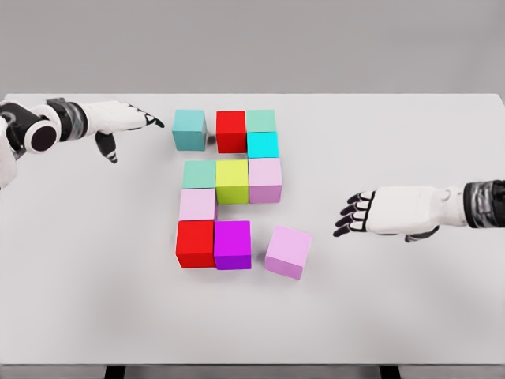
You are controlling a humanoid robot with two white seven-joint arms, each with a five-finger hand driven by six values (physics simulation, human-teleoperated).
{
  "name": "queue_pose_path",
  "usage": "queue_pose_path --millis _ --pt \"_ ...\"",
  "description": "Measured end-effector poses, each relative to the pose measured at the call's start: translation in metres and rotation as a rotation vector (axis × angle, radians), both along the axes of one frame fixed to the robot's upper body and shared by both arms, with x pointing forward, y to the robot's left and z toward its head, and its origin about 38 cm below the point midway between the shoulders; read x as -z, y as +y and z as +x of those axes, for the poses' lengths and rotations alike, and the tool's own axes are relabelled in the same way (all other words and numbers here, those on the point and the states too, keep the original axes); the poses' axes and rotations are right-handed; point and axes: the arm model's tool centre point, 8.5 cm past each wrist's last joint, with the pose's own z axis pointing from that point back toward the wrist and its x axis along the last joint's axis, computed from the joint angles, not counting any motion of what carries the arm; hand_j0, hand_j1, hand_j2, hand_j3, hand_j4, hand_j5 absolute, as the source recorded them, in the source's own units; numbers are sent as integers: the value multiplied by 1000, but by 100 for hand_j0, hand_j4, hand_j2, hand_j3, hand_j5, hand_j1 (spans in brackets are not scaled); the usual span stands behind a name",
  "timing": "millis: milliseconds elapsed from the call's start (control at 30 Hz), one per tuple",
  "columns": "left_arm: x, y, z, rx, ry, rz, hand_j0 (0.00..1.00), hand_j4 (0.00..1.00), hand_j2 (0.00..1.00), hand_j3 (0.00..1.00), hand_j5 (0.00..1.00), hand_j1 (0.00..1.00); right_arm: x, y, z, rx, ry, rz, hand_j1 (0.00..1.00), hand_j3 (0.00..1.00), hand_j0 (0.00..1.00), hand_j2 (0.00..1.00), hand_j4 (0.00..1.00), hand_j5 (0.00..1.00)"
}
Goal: Assemble the squares on the desktop into the number 2
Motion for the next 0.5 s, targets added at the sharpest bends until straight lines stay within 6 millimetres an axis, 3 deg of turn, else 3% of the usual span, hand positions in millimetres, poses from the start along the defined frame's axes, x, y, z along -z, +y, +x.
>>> queue_pose_path --millis 300,500 --pt "3 -8 8 -1 29 10 100 100 100 100 100 100 9 7 -5 -21 27 -1 100 100 100 100 100 100" --pt "0 -19 12 12 23 8 100 100 100 100 100 100 14 27 -4 -55 34 41 100 100 100 100 100 100"
